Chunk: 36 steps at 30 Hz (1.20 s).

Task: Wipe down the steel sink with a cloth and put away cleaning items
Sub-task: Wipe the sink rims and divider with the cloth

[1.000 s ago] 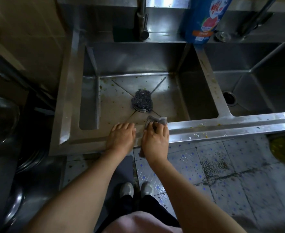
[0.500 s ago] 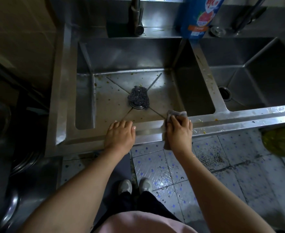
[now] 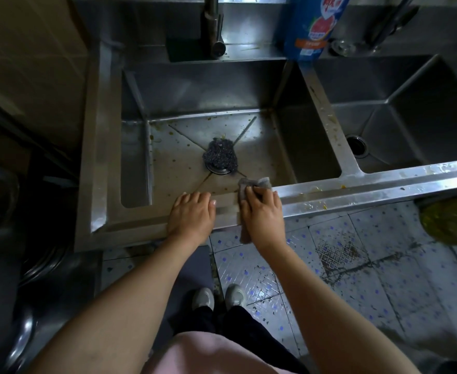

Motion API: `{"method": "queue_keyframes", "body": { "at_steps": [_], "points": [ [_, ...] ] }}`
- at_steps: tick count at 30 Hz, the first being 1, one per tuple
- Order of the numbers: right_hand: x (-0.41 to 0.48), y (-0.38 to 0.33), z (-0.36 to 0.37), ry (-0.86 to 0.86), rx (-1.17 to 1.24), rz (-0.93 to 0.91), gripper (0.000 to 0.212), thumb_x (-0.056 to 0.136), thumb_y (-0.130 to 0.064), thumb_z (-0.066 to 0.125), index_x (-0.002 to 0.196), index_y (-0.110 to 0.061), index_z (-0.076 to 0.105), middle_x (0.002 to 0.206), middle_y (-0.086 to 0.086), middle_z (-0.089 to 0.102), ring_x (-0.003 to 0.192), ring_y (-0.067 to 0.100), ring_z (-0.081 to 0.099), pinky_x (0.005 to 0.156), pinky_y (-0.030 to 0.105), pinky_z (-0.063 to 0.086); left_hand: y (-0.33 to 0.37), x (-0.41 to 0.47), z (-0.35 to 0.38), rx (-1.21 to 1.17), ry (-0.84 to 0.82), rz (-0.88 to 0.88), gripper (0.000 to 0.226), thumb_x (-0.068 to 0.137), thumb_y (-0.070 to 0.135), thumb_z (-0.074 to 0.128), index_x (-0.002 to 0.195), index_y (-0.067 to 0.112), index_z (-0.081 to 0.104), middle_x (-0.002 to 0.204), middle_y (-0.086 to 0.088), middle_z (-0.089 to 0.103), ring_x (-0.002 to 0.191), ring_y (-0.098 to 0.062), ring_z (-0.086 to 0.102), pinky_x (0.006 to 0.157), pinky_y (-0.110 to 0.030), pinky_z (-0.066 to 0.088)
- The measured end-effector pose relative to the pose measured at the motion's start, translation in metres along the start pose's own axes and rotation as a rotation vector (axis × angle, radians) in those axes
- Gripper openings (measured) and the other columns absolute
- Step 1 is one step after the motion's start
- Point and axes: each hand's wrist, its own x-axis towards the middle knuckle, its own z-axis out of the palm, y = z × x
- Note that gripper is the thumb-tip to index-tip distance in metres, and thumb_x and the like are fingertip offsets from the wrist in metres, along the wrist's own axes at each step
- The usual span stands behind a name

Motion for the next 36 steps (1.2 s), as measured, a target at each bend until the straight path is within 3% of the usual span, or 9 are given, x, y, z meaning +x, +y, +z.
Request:
{"method": "queue_keyframes", "body": {
  "at_steps": [3, 10, 20, 25, 32, 36],
  "points": [
    [0.009, 0.023, -0.011, -0.031, -0.019, 0.086, 0.040, 0.099, -0.034, 0.038, 0.133, -0.016, 0.051, 0.140, 0.012, 0.039, 0.124, 0.033, 0.036, 0.112, 0.046, 0.025, 0.000, 0.001, 0.001, -0.001, -0.001, 0.004, 0.037, 0.097, 0.033, 0.026, 0.117, 0.018, 0.053, 0.118, -0.005, 0.060, 0.110, -0.024, 0.051, 0.105, -0.036, 0.027],
    [0.005, 0.008, -0.002, 0.041, 0.019, 0.191, 0.041, 0.097, -0.028, 0.040, 0.134, -0.014, 0.050, 0.133, 0.014, 0.043, 0.121, 0.031, 0.035, 0.106, 0.034, 0.020, 0.000, 0.001, 0.000, 0.021, -0.015, 0.002, 0.037, 0.097, 0.035, 0.025, 0.117, 0.018, 0.052, 0.117, -0.006, 0.060, 0.111, -0.025, 0.051, 0.105, -0.036, 0.026],
    [0.002, 0.000, -0.001, -0.055, 0.001, -0.010, 0.041, 0.097, -0.033, 0.044, 0.134, -0.015, 0.050, 0.136, 0.010, 0.045, 0.123, 0.029, 0.038, 0.107, 0.038, 0.029, 0.000, 0.001, 0.000, 0.003, -0.030, 0.008, 0.038, 0.098, 0.036, 0.024, 0.118, 0.018, 0.051, 0.120, -0.005, 0.059, 0.114, -0.023, 0.049, 0.107, -0.035, 0.024],
    [0.016, 0.019, -0.011, -0.075, -0.025, 0.109, 0.042, 0.099, -0.036, 0.036, 0.135, -0.019, 0.048, 0.140, 0.010, 0.038, 0.124, 0.030, 0.034, 0.107, 0.043, 0.032, -0.001, 0.001, 0.000, -0.007, -0.032, 0.010, 0.037, 0.098, 0.036, 0.024, 0.116, 0.018, 0.051, 0.119, -0.005, 0.059, 0.113, -0.023, 0.050, 0.106, -0.036, 0.025],
    [0.008, 0.005, -0.003, -0.026, -0.047, 0.188, 0.043, 0.100, -0.033, 0.033, 0.138, -0.017, 0.045, 0.140, 0.011, 0.038, 0.129, 0.031, 0.031, 0.111, 0.040, 0.022, -0.001, 0.001, 0.002, -0.011, -0.025, 0.014, 0.040, 0.098, 0.036, 0.023, 0.118, 0.018, 0.052, 0.120, -0.004, 0.059, 0.113, -0.023, 0.050, 0.105, -0.036, 0.027],
    [-0.002, -0.012, 0.007, -0.060, -0.012, 0.110, 0.043, 0.100, -0.034, 0.032, 0.138, -0.018, 0.045, 0.141, 0.009, 0.036, 0.128, 0.029, 0.031, 0.111, 0.039, 0.021, 0.000, 0.002, 0.001, -0.003, -0.036, 0.011, 0.038, 0.098, 0.035, 0.024, 0.116, 0.017, 0.052, 0.121, -0.006, 0.058, 0.113, -0.024, 0.050, 0.105, -0.036, 0.026]
  ]
}}
